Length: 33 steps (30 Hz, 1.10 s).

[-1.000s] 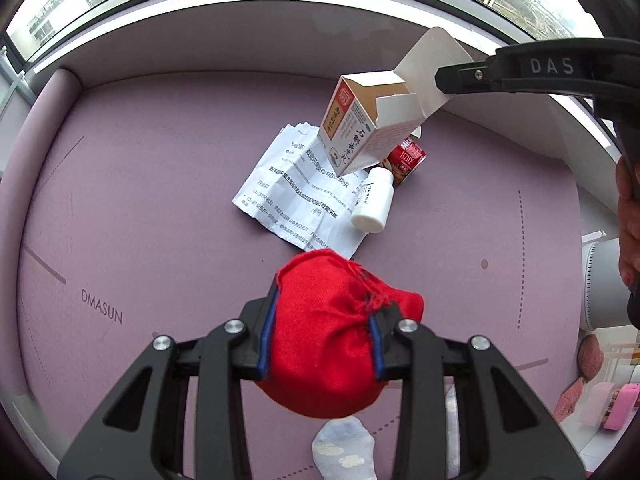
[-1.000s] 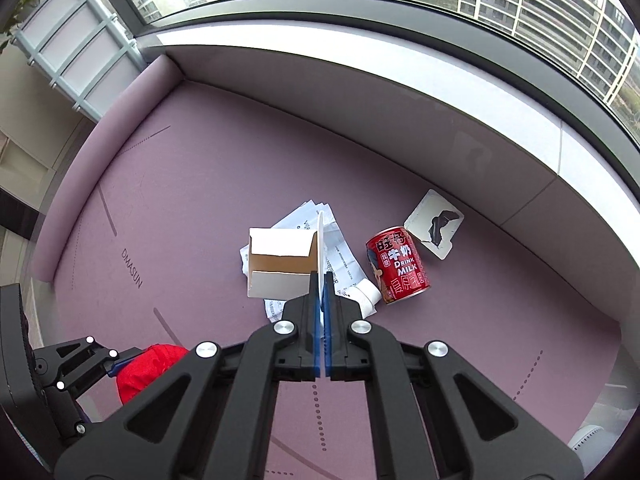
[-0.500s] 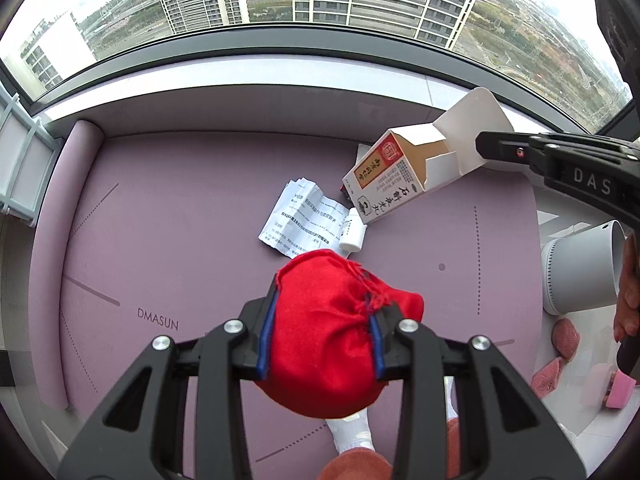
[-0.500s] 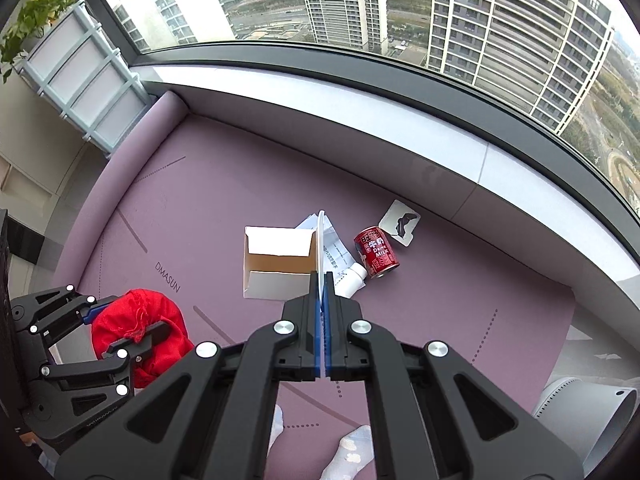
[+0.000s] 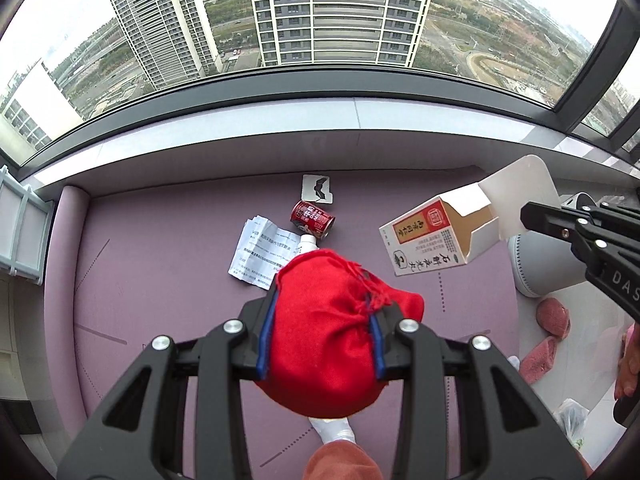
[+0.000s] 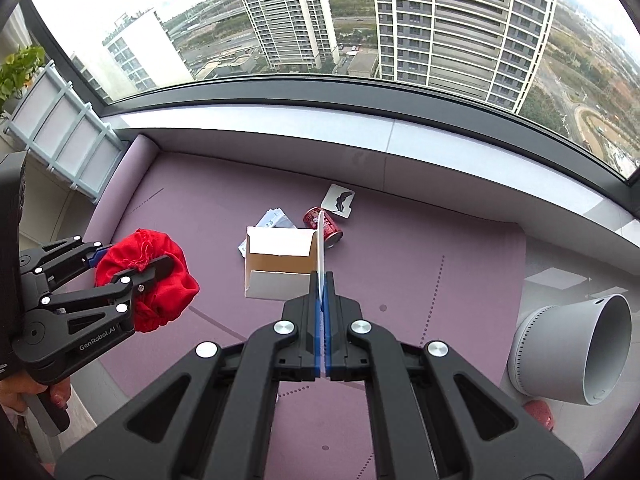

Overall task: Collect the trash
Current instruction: 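Carry the red bag and white box over the grey bin and release both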

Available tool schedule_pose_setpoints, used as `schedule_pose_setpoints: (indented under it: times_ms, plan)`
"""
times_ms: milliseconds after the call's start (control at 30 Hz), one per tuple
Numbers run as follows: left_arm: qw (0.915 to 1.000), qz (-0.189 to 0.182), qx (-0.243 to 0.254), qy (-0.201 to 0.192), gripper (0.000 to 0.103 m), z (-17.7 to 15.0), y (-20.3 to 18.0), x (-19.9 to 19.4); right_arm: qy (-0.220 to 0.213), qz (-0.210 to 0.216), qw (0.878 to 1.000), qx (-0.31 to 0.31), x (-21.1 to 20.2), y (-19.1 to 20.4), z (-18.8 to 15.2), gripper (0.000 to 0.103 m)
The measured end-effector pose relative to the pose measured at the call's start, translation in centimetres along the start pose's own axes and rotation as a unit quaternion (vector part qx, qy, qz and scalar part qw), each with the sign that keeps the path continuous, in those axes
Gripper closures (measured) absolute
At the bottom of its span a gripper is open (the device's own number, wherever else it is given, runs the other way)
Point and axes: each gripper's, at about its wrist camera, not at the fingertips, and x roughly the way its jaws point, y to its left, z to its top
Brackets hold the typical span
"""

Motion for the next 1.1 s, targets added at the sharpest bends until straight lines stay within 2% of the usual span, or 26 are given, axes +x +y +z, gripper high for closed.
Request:
schedule_pose_setpoints:
  times_ms: [200,400,667,833,967,1000,1100]
  plan:
    - [0.9996,-0.013,0.024,-0.002,0.066,1.8,-10.6,0.7,-0.006,-0.011,0.999,0.036,-3.9,-9.1,-3.3,0.102]
    - [0.9955,-0.063,0.07,0.002,0.066,3.4,-24.0,2.2,-0.014,-0.057,0.994,0.09,-8.8,-20.7,-6.9,0.102]
    - [0.9811,-0.128,0.145,0.003,0.066,4.9,-39.6,4.2,-0.028,-0.153,0.972,0.178,-14.4,-36.5,-12.5,0.102]
    - [0.9717,-0.151,0.181,-0.006,0.066,5.8,-46.4,4.9,-0.028,-0.185,0.958,0.215,-15.4,-42.7,-14.8,0.101]
    - [0.9672,-0.16,0.197,-0.011,0.066,6.3,-50.5,5.8,-0.035,-0.197,0.951,0.235,-16.0,-45.8,-16.2,0.084]
    - [0.9665,-0.162,0.199,-0.011,0.066,6.4,-51.3,6.1,-0.038,-0.198,0.95,0.238,-16.0,-46.2,-16.5,0.077]
    - [0.9636,-0.167,0.208,-0.012,0.065,6.6,-53.8,6.6,-0.045,-0.199,0.948,0.246,-16.7,-47.5,-17.2,0.072]
